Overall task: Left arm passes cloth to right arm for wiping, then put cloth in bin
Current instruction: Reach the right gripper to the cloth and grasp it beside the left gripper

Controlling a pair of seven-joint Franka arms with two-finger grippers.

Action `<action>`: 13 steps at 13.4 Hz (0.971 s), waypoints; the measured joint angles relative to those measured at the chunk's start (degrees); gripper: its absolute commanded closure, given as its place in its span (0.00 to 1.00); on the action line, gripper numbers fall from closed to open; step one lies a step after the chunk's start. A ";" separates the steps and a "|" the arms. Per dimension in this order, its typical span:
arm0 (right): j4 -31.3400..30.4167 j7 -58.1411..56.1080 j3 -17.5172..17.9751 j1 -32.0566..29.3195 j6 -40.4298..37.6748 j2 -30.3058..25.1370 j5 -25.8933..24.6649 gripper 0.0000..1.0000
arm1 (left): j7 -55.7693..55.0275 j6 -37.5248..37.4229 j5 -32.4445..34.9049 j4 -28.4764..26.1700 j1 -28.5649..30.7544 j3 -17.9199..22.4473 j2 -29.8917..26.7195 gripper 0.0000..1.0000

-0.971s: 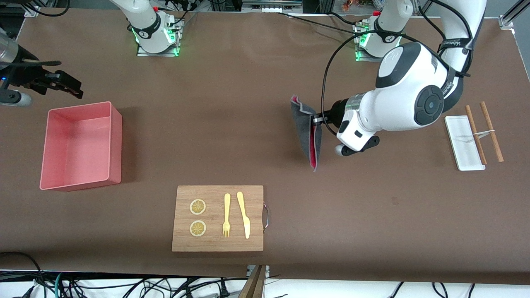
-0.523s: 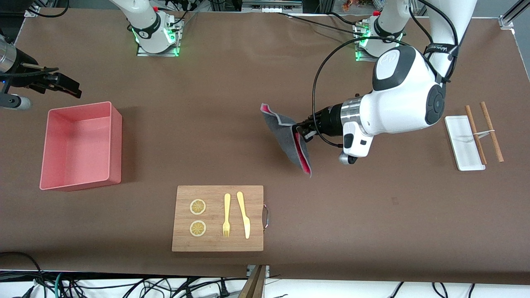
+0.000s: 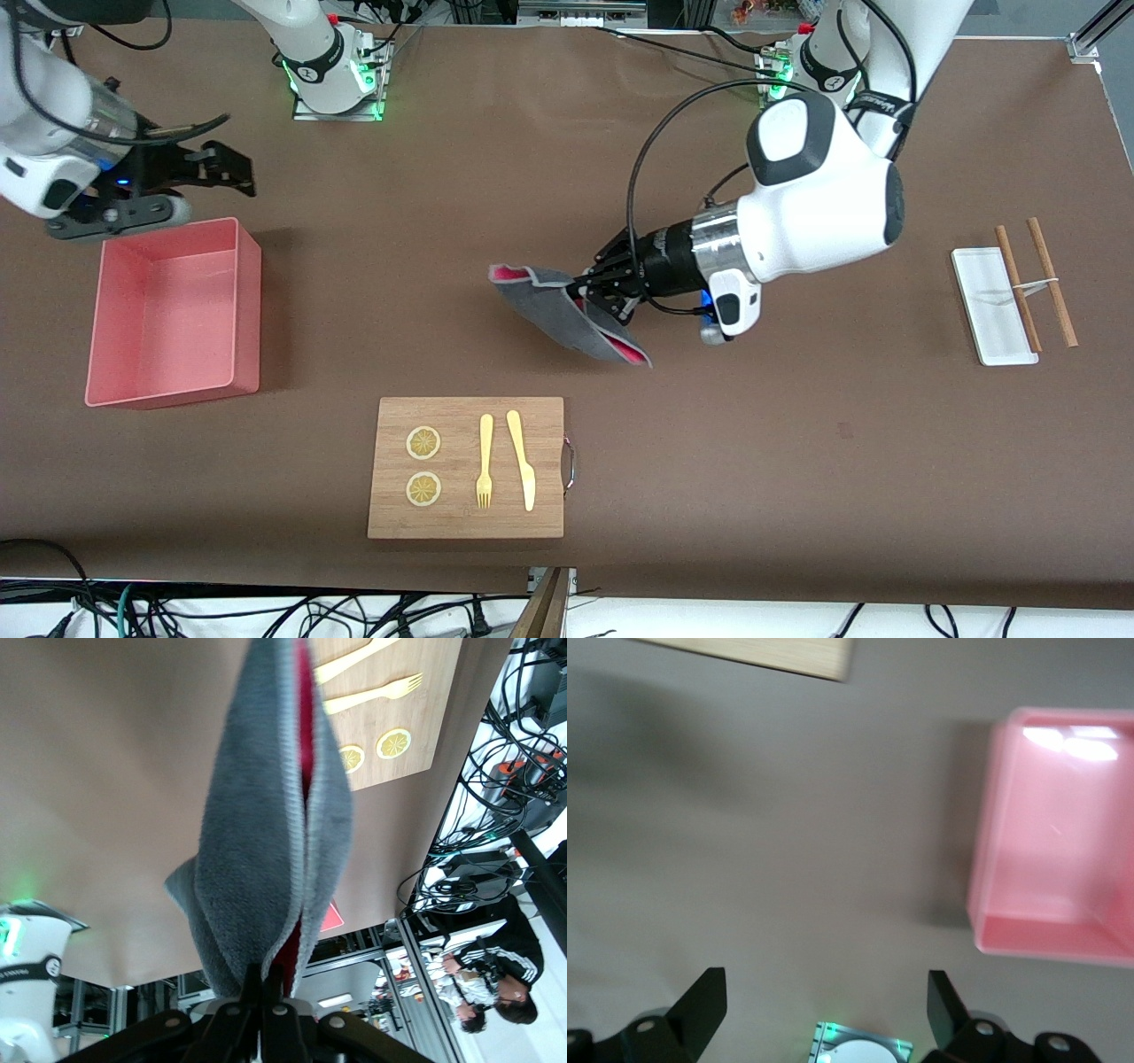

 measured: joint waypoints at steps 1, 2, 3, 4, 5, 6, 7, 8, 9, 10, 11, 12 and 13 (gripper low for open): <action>2.59 -0.92 0.70 0.61 0.06 0.24 3.18 0.00 | -1.44 1.28 -0.74 0.02 -0.64 -0.01 0.09 1.00; 5.45 -1.33 1.17 1.17 0.14 0.46 7.12 0.00 | -2.51 2.75 -1.39 0.04 -1.19 -0.02 0.13 1.00; 7.94 -1.69 1.45 1.65 0.42 0.80 10.88 0.00 | -3.52 4.08 -1.73 0.06 -1.71 -0.03 0.14 1.00; 9.93 -2.37 1.68 2.08 1.24 1.37 13.96 0.00 | -4.30 5.22 -2.01 0.10 -2.27 -0.04 0.14 1.00; 11.05 -3.92 1.97 2.47 3.14 2.19 16.22 0.00 | -4.72 6.22 -2.20 0.15 -2.78 -0.04 0.14 1.00; 11.54 -6.23 2.19 2.77 5.56 3.22 18.28 0.00 | -4.93 6.91 -2.23 0.16 -3.22 -0.05 0.14 1.00; 11.68 -9.09 2.29 3.00 7.86 4.40 20.24 0.00 | -5.08 7.22 -2.23 0.16 -3.52 -0.05 0.16 1.00; 11.75 -12.67 2.31 3.27 9.70 5.77 21.70 0.00 | -5.28 7.37 -2.23 0.16 -3.67 -0.05 0.22 1.00; 11.78 -16.96 2.40 3.57 11.28 7.20 22.48 0.00 | -5.39 7.43 -2.23 0.16 -3.69 -0.04 0.32 1.00; 11.83 -21.45 2.51 3.99 13.00 8.73 22.74 0.00 | -5.43 7.46 -2.23 0.16 -3.69 -0.02 0.42 1.00; 11.86 -24.92 2.62 4.44 14.70 10.16 22.78 0.00 | -5.45 7.48 -2.23 0.16 -3.69 0.01 0.49 1.00; 11.89 -27.59 2.69 4.93 15.98 11.40 22.79 0.00 | -5.47 7.48 -2.23 0.16 -3.69 0.04 0.52 1.00; 11.92 -29.84 2.79 5.35 16.70 12.46 22.79 0.00 | -5.47 7.49 -2.23 0.16 -3.69 0.05 0.55 1.00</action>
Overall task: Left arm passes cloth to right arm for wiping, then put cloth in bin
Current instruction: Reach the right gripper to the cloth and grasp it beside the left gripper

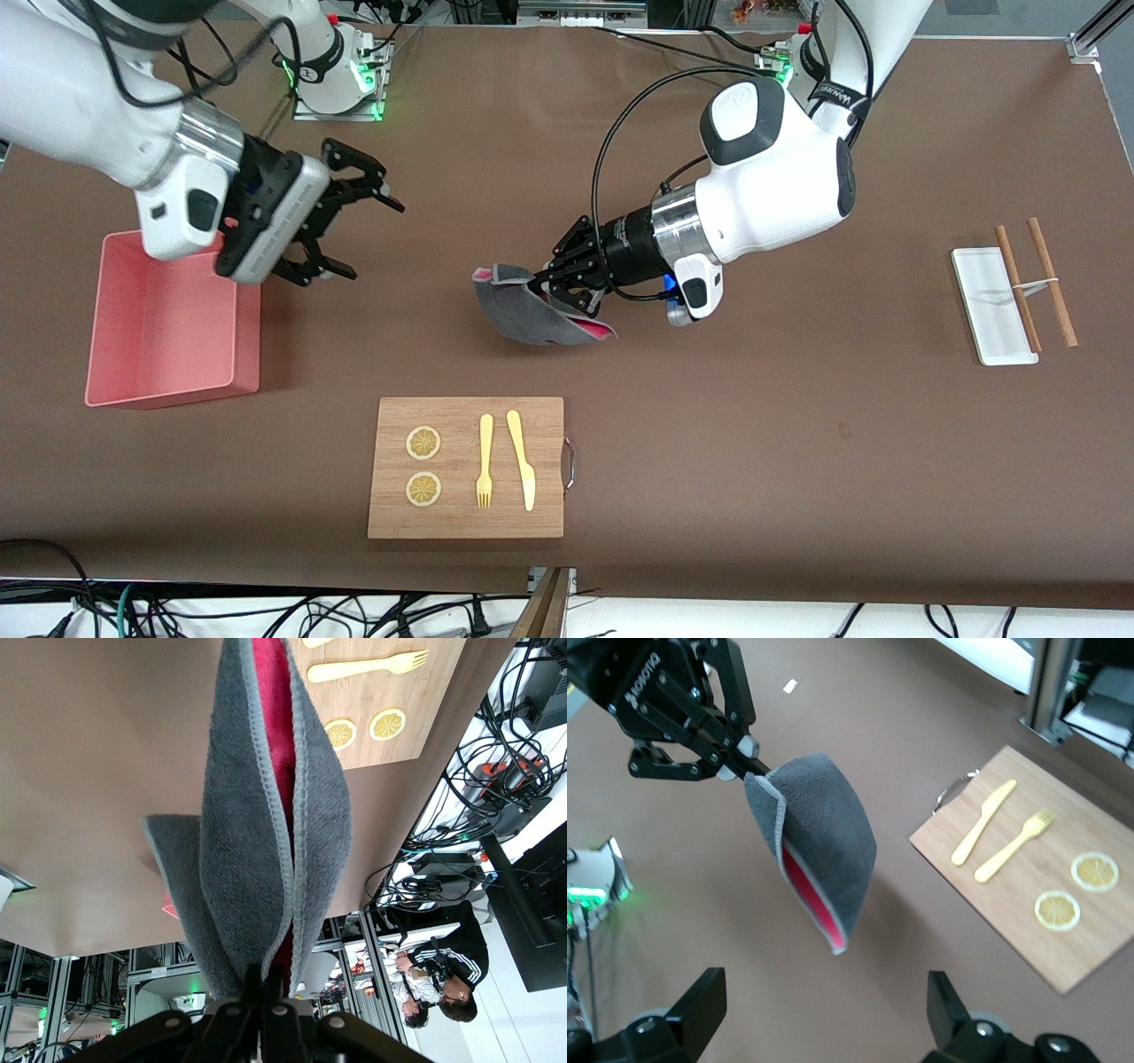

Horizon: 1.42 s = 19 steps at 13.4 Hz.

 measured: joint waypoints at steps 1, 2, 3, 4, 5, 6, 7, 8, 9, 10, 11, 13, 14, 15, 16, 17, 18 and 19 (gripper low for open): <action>0.00 -1.94 0.31 0.27 0.79 0.87 0.00 0.00 | 0.00 0.00 0.00 0.00 0.00 0.00 0.02 1.00; -0.03 -3.31 1.01 0.35 1.88 1.63 0.00 0.00 | 0.00 0.00 0.00 0.00 0.00 0.01 0.04 1.00; -0.11 -4.13 1.95 0.43 3.45 2.27 0.00 0.00 | 0.00 0.00 0.00 0.00 0.00 0.01 0.06 1.00; -0.38 -4.53 2.76 0.69 5.24 2.74 0.00 0.00 | 0.00 0.00 0.00 0.00 -0.01 0.01 0.06 1.00; -0.84 -4.68 3.25 1.38 7.11 3.07 0.00 0.00 | 0.00 0.01 0.00 0.00 -0.02 0.01 0.07 1.00; -1.42 -4.68 3.49 2.36 8.83 3.24 -0.01 0.00 | 0.00 0.01 0.00 0.00 -0.02 0.01 0.07 1.00; -2.03 -4.67 3.58 3.40 10.22 3.28 -0.01 0.00 | -0.01 0.01 0.00 0.00 -0.02 0.01 0.08 1.00; -2.63 -4.63 3.61 4.41 11.56 3.28 -0.01 0.00 | -0.01 0.04 0.00 0.00 -0.02 0.01 0.11 1.00; -3.19 -4.59 3.63 5.19 12.98 3.29 -0.01 0.00 | -0.01 0.07 0.00 0.00 -0.02 0.01 0.15 1.00; -3.84 -4.59 3.66 5.85 14.35 3.33 -0.01 0.00 | -0.01 0.10 0.00 0.00 -0.02 0.01 0.18 1.00; -4.53 -4.58 3.66 6.43 15.77 3.43 -0.02 0.00 | -0.01 0.12 0.00 0.00 -0.02 0.01 0.23 1.00; -5.57 -4.58 3.66 7.48 18.68 4.31 -0.03 0.00 | -0.01 0.16 0.00 0.00 -0.02 0.02 0.30 1.00; -5.85 -4.58 3.67 7.97 20.12 5.03 -0.13 0.00 | -0.01 0.17 0.00 0.00 -0.03 0.01 0.30 1.00; -5.98 -4.59 3.67 8.41 21.59 5.86 -0.39 0.00 | -0.01 0.18 0.00 0.00 -0.03 0.01 0.31 1.00; -6.02 -4.59 3.67 8.75 23.01 6.76 -0.67 0.00 | -0.01 0.19 0.00 0.00 -0.03 0.01 0.31 1.00; -6.05 -4.59 3.66 9.01 24.29 7.66 -0.80 0.00 | -0.01 0.19 0.00 0.00 -0.03 0.01 0.31 1.00; -6.06 -4.60 3.66 9.21 25.36 8.49 -1.02 0.00 | -0.01 0.20 0.00 0.00 -0.04 0.01 0.31 1.00; -6.06 -4.61 3.66 9.33 26.13 9.22 -1.46 0.03 | -0.01 0.21 0.00 0.00 -0.04 0.01 0.32 1.00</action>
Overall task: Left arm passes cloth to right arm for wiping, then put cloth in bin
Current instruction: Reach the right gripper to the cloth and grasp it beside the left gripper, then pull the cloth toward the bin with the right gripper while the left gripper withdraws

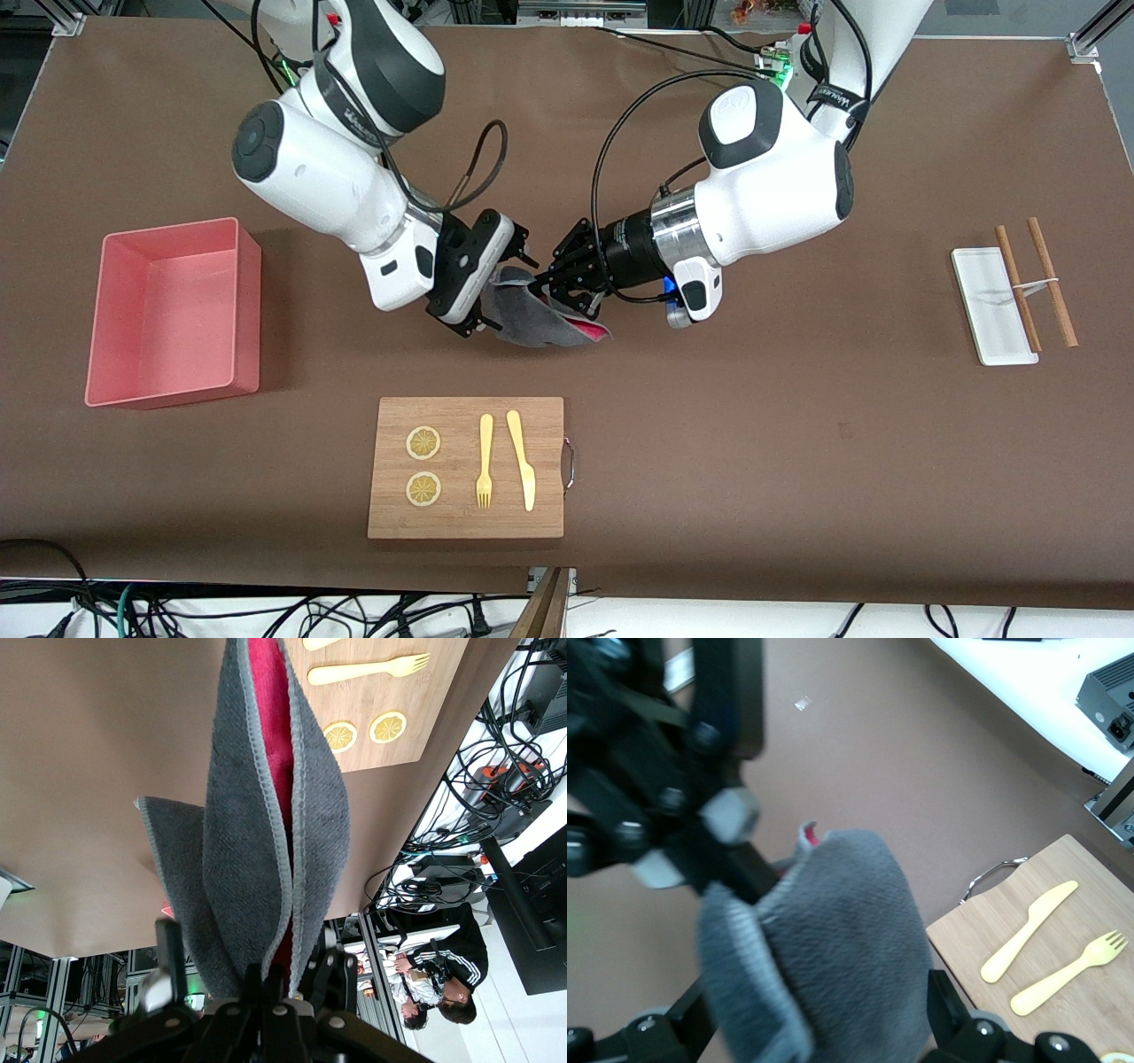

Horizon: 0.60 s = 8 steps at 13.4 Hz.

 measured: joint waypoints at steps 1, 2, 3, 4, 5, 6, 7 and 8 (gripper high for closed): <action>0.00 0.00 0.00 0.03 0.46 0.54 -0.37 0.15 | 0.00 0.01 0.00 0.00 0.00 0.00 0.01 1.00; 0.00 0.00 -0.01 0.03 0.72 0.92 -0.55 0.34 | 0.00 0.02 0.00 0.00 0.00 0.00 0.01 1.00; 0.00 -0.02 -0.02 0.03 1.08 1.18 -0.64 0.57 | 0.00 0.05 0.00 0.00 0.00 0.00 0.02 1.00; 0.01 -0.01 -0.02 0.03 1.49 1.31 -0.66 0.76 | 0.00 0.07 0.00 0.00 0.00 0.00 0.03 1.00; 0.01 -0.01 -0.02 0.03 1.71 1.33 -0.67 0.87 | 0.00 0.10 0.00 0.00 0.00 0.00 0.03 1.00; 0.01 -0.01 -0.02 0.03 1.81 1.33 -0.67 0.92 | 0.00 0.12 0.00 0.00 0.00 0.00 0.04 1.00; 0.01 -0.01 -0.04 0.03 1.89 1.33 -0.67 1.00 | 0.00 0.12 0.00 0.00 0.00 0.00 0.05 1.00; 0.04 -0.02 -0.11 0.03 1.94 1.33 -0.68 1.00 | 0.00 0.13 0.00 0.00 0.00 0.00 0.05 1.00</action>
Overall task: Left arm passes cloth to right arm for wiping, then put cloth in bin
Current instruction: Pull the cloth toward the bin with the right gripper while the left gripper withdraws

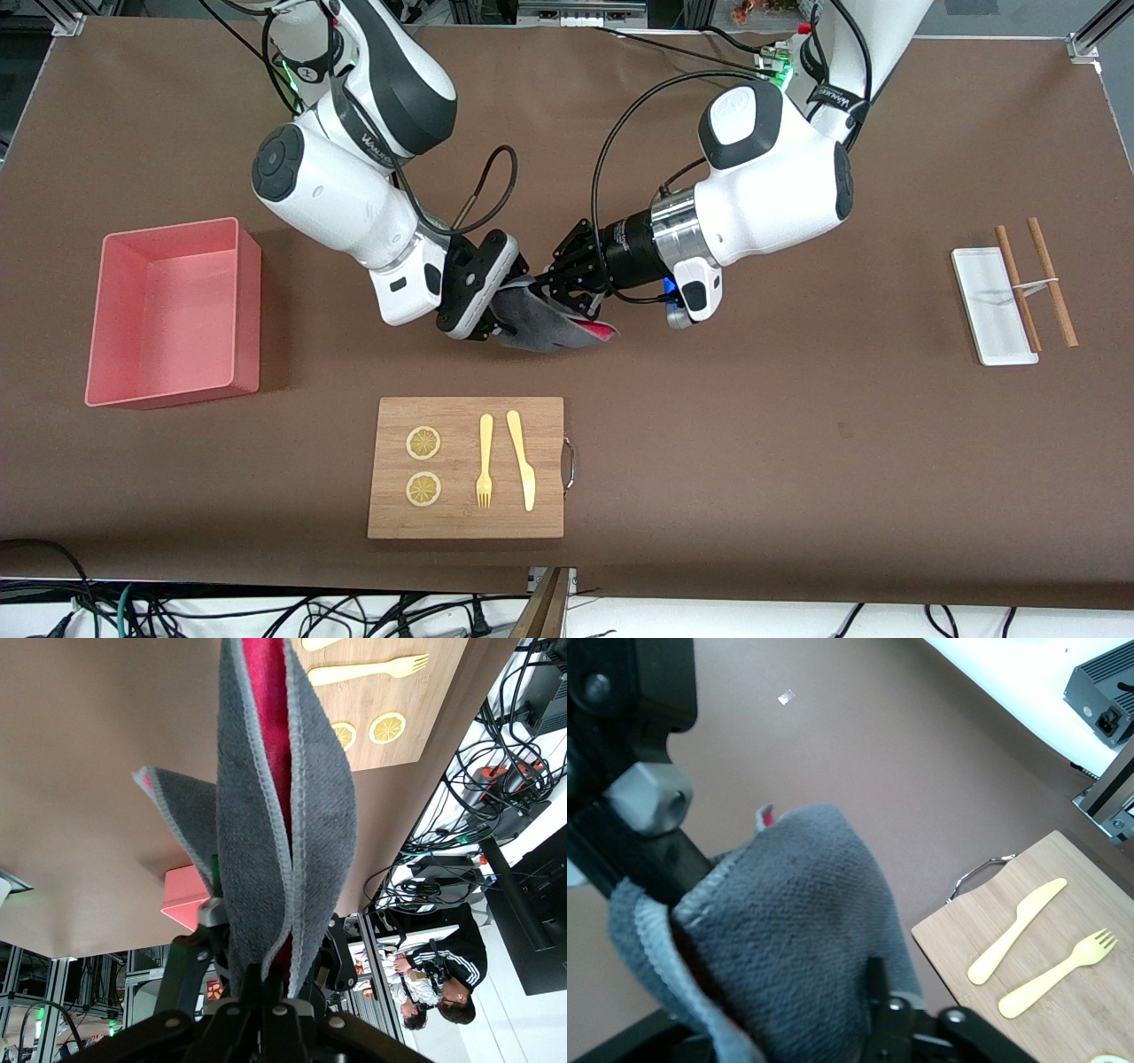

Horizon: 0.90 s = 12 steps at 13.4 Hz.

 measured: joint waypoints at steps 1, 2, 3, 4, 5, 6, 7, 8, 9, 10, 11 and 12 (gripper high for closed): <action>0.05 -0.01 -0.16 -0.01 0.00 -0.02 -0.01 1.00 | 0.00 0.01 0.00 0.00 0.00 0.00 0.00 1.00; 0.11 -0.01 -0.35 -0.07 -0.12 -0.07 -0.01 1.00 | 0.00 0.01 0.00 0.00 0.00 0.00 0.00 1.00; 0.22 -0.01 -0.61 -0.10 -0.49 -0.17 -0.01 1.00 | 0.00 0.02 0.00 0.00 0.00 0.00 0.01 1.00; 0.33 -0.01 -1.00 -0.14 -1.14 -0.43 -0.01 1.00 | 0.00 0.02 0.00 0.00 0.00 0.00 0.03 1.00; 0.44 -0.01 -1.46 -0.19 -1.96 -0.81 -0.01 1.00 | 0.00 0.02 0.00 0.00 0.00 0.00 0.03 1.00; 0.66 -0.01 -1.84 -0.38 -3.03 -1.37 -0.01 1.00 | 0.00 0.03 0.00 0.00 -0.01 0.00 0.03 1.00; 0.78 -0.01 -2.10 -0.69 -4.24 -2.14 -0.01 1.00 | 0.00 0.03 0.00 0.01 -0.01 0.00 0.03 0.59; 0.85 -0.01 -2.17 -1.05 -5.37 -2.93 -0.01 1.00 | -0.02 0.03 0.00 0.02 -0.02 -0.01 0.03 0.01; 0.87 -0.01 -2.32 -1.33 -6.59 -3.78 -0.02 1.00 | -0.08 0.04 0.00 0.03 0.00 0.03 0.03 0.00; 0.87 -0.01 -2.50 -1.62 -7.75 -4.59 -0.02 1.00 | -0.10 0.04 0.00 0.06 0.05 0.11 0.03 0.00; 0.87 0.00 -2.79 -1.86 -8.94 -5.26 -0.02 1.00 | -0.10 0.04 0.00 0.09 0.11 0.21 0.03 0.00; 0.87 0.00 -3.22 -2.08 -10.05 -5.74 -0.02 1.00 | -0.11 0.04 0.00 0.10 0.20 0.31 0.03 0.00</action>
